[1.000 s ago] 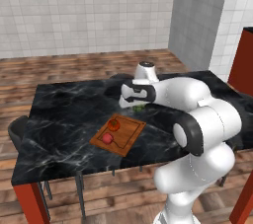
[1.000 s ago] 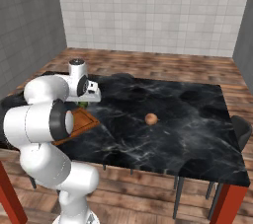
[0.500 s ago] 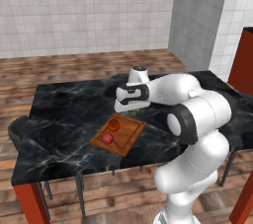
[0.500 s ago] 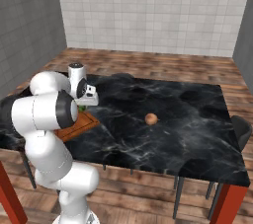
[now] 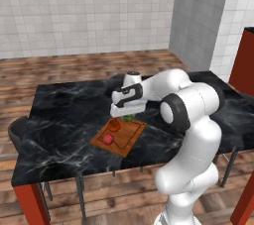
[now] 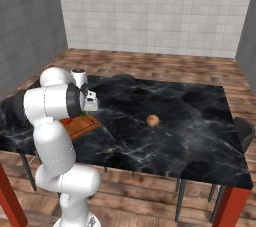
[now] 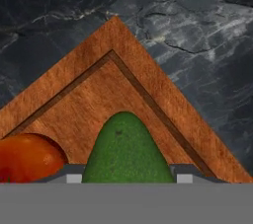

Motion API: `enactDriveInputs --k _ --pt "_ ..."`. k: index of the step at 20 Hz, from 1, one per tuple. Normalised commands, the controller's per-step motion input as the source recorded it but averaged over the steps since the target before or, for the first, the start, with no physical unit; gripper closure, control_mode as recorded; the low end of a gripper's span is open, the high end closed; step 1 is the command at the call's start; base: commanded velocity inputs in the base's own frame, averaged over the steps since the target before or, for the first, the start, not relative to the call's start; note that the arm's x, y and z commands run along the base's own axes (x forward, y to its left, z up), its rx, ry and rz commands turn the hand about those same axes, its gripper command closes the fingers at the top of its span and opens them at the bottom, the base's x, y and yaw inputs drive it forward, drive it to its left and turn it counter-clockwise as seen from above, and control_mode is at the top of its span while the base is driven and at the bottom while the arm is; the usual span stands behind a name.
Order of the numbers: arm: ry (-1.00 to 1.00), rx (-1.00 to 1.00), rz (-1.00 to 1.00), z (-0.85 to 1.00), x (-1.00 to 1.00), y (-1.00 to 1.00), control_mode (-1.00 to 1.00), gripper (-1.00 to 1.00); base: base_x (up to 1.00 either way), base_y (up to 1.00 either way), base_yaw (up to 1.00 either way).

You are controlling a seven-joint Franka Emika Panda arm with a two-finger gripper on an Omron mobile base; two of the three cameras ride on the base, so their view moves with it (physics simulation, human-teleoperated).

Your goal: Place the avocado, onion, tomato, and bell pepper on the cutting board.

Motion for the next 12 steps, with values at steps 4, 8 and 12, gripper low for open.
enactDriveInputs --k 4,8,12 --pt "0.05 0.0 0.01 -0.23 0.19 0.14 -1.0 1.0 0.0 0.0 0.0" --pt "0.04 0.0 0.0 -0.18 0.13 0.03 -1.0 1.0 0.0 0.0 0.0" --pt "0.03 0.0 0.0 -0.14 0.08 0.0 -1.0 1.0 0.0 0.0 0.0"
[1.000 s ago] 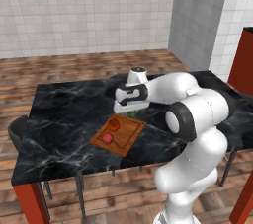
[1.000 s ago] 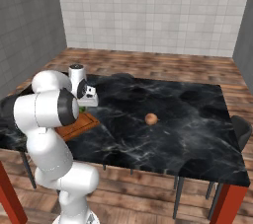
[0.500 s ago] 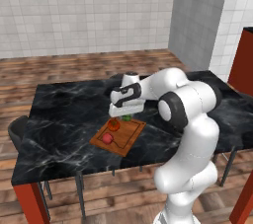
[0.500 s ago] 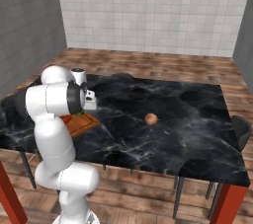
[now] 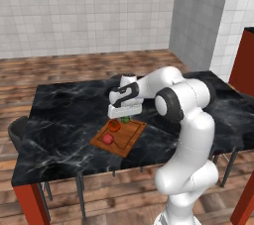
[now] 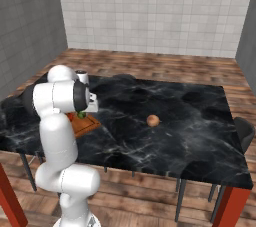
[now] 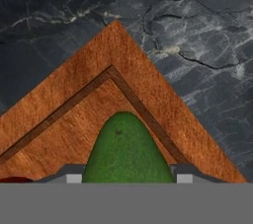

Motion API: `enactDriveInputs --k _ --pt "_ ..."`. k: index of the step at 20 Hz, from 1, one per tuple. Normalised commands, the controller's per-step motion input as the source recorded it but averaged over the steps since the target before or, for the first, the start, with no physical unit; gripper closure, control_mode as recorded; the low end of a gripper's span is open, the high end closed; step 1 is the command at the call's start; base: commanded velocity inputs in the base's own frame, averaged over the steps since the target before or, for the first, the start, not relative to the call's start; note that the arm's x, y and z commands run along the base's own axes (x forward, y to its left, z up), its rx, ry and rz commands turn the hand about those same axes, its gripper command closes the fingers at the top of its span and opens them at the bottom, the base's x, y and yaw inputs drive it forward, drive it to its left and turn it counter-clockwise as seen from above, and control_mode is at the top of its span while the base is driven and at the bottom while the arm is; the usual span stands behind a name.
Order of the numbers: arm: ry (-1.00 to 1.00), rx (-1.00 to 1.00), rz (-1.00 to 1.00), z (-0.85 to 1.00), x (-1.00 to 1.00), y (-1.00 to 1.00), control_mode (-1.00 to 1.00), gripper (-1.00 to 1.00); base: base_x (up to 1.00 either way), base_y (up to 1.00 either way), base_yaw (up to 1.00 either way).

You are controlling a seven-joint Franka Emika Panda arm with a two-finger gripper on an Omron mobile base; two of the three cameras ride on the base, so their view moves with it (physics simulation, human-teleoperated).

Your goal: Place the avocado, onion, tomato, and bell pepper on the cutting board.

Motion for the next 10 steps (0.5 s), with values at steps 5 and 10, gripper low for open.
enactDriveInputs --k 5,10 --pt "0.04 0.0 0.0 -0.16 0.07 0.0 -1.0 1.0 0.0 0.0 0.0" --pt "0.05 0.0 0.0 -0.2 0.03 0.0 -1.0 1.0 0.0 0.0 0.0"
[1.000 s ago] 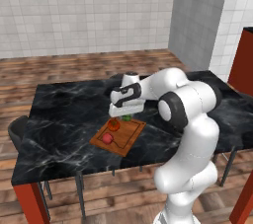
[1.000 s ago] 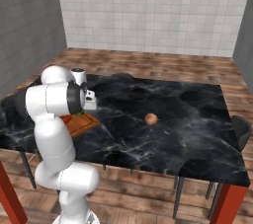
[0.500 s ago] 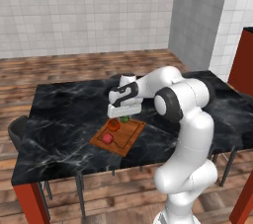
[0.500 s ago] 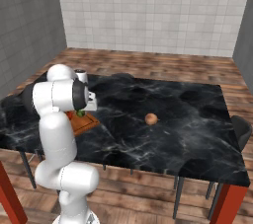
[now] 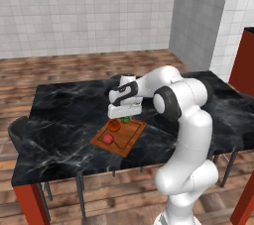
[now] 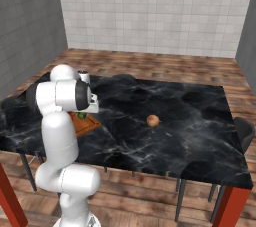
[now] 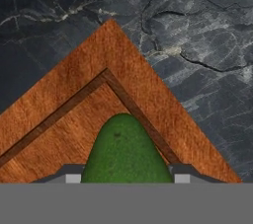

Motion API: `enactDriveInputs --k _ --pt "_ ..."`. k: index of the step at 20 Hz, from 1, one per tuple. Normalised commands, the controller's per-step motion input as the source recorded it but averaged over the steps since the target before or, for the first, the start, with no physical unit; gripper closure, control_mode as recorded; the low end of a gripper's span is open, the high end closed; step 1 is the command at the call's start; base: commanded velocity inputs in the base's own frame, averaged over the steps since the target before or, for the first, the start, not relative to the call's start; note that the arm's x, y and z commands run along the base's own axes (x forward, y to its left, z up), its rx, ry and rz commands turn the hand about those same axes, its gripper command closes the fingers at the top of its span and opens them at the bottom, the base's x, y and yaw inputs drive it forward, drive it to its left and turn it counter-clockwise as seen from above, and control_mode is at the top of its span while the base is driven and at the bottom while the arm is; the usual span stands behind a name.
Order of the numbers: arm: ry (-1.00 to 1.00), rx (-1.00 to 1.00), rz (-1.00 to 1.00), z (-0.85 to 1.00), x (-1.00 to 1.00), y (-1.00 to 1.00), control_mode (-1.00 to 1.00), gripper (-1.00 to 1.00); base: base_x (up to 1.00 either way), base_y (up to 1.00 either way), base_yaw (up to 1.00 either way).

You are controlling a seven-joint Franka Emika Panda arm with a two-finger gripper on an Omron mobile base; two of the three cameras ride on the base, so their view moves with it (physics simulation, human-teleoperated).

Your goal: Place the avocado, onion, tomato, and bell pepper on the cutting board.

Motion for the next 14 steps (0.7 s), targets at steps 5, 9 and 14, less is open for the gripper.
enactDriveInputs --k 5,9,14 --pt "0.05 0.0 0.0 -0.2 0.0 0.0 -1.0 -1.0 0.0 0.0 0.0" --pt "0.02 0.0 0.0 -0.1 0.0 0.0 -1.0 -1.0 0.0 0.0 0.0" --pt "0.0 0.0 0.0 0.0 -0.12 0.0 -1.0 -1.0 0.0 0.0 0.0"
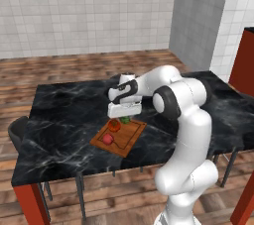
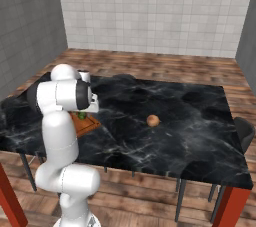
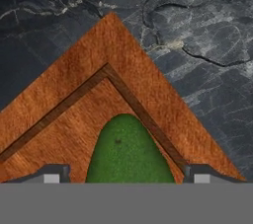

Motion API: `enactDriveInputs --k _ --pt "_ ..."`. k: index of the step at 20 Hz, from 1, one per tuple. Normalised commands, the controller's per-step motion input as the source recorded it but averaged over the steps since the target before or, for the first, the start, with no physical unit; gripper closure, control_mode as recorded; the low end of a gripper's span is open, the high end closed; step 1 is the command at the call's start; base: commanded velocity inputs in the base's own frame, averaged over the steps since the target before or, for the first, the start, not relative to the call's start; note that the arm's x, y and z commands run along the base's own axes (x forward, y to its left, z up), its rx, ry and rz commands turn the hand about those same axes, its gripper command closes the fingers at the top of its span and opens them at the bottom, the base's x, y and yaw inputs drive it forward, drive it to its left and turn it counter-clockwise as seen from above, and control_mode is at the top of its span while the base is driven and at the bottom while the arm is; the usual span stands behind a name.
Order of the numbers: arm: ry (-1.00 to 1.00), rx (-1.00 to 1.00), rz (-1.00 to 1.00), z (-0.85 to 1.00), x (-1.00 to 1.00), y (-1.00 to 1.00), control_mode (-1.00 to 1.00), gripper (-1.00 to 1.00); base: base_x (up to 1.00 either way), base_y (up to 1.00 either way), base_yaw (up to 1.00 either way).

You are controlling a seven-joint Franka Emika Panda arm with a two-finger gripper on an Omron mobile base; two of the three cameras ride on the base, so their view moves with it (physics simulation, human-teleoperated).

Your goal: Place the avocado, onion, tomato, and bell pepper on the cutting board.

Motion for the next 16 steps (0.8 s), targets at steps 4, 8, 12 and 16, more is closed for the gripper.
enactDriveInputs --k 4,8,12,16 --pt "0.0 0.0 0.0 0.0 -0.2 0.0 -1.0 -1.0 0.0 0.0 0.0" --pt "0.0 0.0 0.0 0.0 -0.16 0.0 -1.0 -1.0 0.0 0.0 0.0" --pt "-0.01 0.0 0.0 0.22 -0.19 -0.01 -1.0 -1.0 0.0 0.0 0.0" --pt "-0.01 0.0 0.0 0.37 -0.2 -0.1 -1.0 -1.0 0.0 0.0 0.0"
